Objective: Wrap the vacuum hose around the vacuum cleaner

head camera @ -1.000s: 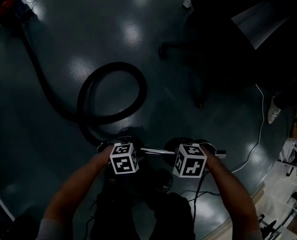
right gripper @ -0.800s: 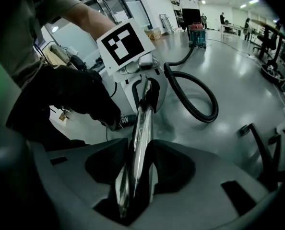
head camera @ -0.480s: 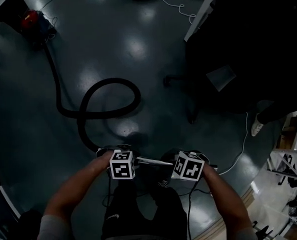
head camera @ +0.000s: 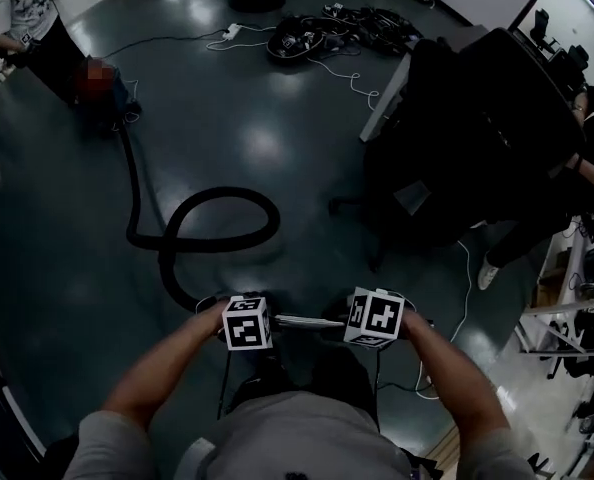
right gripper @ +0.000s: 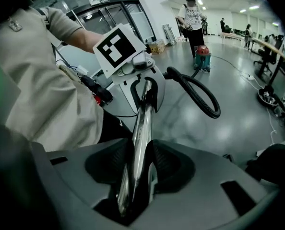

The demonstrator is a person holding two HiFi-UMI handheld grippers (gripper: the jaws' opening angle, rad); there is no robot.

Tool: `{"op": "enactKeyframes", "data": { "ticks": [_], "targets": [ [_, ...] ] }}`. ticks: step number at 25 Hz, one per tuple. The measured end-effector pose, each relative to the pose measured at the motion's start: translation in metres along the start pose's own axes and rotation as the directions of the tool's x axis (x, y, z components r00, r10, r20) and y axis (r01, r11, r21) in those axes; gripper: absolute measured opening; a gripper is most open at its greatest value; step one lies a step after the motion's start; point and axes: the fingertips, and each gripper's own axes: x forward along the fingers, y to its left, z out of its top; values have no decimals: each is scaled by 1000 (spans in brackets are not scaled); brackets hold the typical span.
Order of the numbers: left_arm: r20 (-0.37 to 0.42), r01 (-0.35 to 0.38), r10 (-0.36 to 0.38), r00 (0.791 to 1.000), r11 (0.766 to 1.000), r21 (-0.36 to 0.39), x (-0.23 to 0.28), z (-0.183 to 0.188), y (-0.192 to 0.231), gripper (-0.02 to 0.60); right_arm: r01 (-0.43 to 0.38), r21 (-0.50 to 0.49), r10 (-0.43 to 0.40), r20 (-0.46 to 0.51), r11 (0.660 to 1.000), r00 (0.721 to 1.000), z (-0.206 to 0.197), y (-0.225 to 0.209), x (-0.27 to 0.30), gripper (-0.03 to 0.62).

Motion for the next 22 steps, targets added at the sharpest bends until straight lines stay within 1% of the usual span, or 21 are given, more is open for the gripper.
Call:
{"op": "enactKeyframes", "data": {
  "ticks": [2, 3, 6, 7, 9, 11, 13, 18, 22],
  "targets": [
    [37, 16, -15, 999, 1000, -26, -7, 4, -17, 181, -23, 5, 24, -48, 1000, 999, 6, 17, -6, 163],
    [58, 36, -33, 998, 998, -43, -2, 6, -25, 181, -35, 5, 35, -85, 999, 996, 5, 23, -6, 163],
    [89, 105, -98, 991, 992, -75, 23, 9, -45, 176, -61, -8, 58, -206, 998, 977, -9, 33, 2, 161],
    [99, 120, -111, 989, 989, -83, 27, 9, -48, 176, -68, -12, 64, -231, 998, 971, -11, 34, 6, 161],
    [136, 144, -130, 982, 984, -105, 26, 12, -49, 176, -86, 4, 84, -238, 996, 968, -15, 32, 9, 161],
    [170, 163, -140, 975, 978, -131, 25, 13, -46, 176, -88, 18, 90, -216, 996, 972, -14, 25, 7, 158],
    [175, 162, -136, 975, 976, -147, 21, 15, -41, 175, -86, -1, 84, -207, 996, 975, -11, 18, 3, 155],
    [145, 120, -93, 985, 974, -192, 16, 11, -12, 173, -73, -128, 38, -254, 989, 967, 5, -12, -6, 155],
    [137, 106, -74, 988, 964, -244, 1, 11, 22, 173, -69, -222, 14, -238, 973, 971, 23, -46, -20, 156]
  ]
}}
